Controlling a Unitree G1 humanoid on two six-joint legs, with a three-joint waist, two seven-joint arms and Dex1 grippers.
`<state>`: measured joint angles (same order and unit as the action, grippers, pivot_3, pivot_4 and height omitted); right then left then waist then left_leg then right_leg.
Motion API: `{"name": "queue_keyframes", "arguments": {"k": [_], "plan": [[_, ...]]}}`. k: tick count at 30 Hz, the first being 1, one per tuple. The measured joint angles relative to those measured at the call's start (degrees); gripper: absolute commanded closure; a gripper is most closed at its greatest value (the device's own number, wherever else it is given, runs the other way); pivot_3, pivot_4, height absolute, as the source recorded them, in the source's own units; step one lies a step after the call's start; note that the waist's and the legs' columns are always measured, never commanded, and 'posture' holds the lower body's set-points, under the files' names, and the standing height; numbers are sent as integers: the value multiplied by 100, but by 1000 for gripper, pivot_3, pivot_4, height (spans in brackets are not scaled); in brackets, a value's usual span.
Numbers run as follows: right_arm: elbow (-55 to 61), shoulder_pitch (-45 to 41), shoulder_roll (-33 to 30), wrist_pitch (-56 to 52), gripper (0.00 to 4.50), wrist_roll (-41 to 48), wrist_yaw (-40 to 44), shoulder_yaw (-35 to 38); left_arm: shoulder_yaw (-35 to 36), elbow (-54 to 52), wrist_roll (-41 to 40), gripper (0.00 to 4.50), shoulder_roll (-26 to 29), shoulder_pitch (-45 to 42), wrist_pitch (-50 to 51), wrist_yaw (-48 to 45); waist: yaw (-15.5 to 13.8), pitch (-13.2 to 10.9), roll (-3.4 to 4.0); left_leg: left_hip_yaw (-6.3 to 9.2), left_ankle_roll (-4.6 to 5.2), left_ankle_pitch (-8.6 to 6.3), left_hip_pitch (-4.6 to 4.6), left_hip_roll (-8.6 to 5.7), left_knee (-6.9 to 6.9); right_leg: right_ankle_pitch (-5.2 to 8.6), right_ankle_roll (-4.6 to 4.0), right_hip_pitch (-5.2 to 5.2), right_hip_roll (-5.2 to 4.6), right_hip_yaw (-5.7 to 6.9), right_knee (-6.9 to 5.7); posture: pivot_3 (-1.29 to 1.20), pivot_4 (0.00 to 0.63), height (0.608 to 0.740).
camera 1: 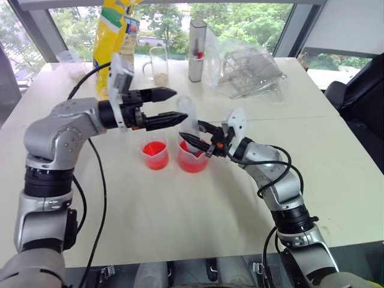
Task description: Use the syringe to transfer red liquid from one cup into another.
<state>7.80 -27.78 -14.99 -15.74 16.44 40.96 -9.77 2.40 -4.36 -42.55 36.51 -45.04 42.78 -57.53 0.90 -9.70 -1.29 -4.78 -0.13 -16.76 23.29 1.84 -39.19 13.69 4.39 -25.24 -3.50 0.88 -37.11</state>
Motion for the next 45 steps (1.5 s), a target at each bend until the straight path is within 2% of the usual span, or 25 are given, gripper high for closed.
{"name": "queue_keyframes", "arguments": {"k": [5,8,15,31,45], "plan": [[34,31,-25,-12,3130,-1,14,-34,-18,22,84,0,-93,-39,-54,-41,9,0,0,0,0,0,-1,1,0,0,0,0,1,0,-1,0,150,740],[34,38,-32,-14,3130,-8,14,-46,-25,27,114,777,-97,-39,-56,-78,12,0,0,1,-1,1,-2,1,0,0,0,0,1,0,-3,0,150,740],[34,37,-32,-27,3130,-5,10,-46,-80,11,138,4410,-97,2,-52,-128,11,0,0,2,-2,1,-2,1,0,0,0,0,2,0,-5,0,150,740],[66,-127,-74,-566,3130,238,127,-2,-114,207,152,4468,-111,-243,68,-132,6,0,0,2,-3,2,-2,1,-1,0,0,0,2,0,-8,0,150,740],[3,-180,-77,-632,3130,258,121,4,-114,380,191,4468,-99,-434,66,-167,-1,0,0,3,-3,2,-2,0,-1,0,0,0,2,0,-7,0,150,740]]}}
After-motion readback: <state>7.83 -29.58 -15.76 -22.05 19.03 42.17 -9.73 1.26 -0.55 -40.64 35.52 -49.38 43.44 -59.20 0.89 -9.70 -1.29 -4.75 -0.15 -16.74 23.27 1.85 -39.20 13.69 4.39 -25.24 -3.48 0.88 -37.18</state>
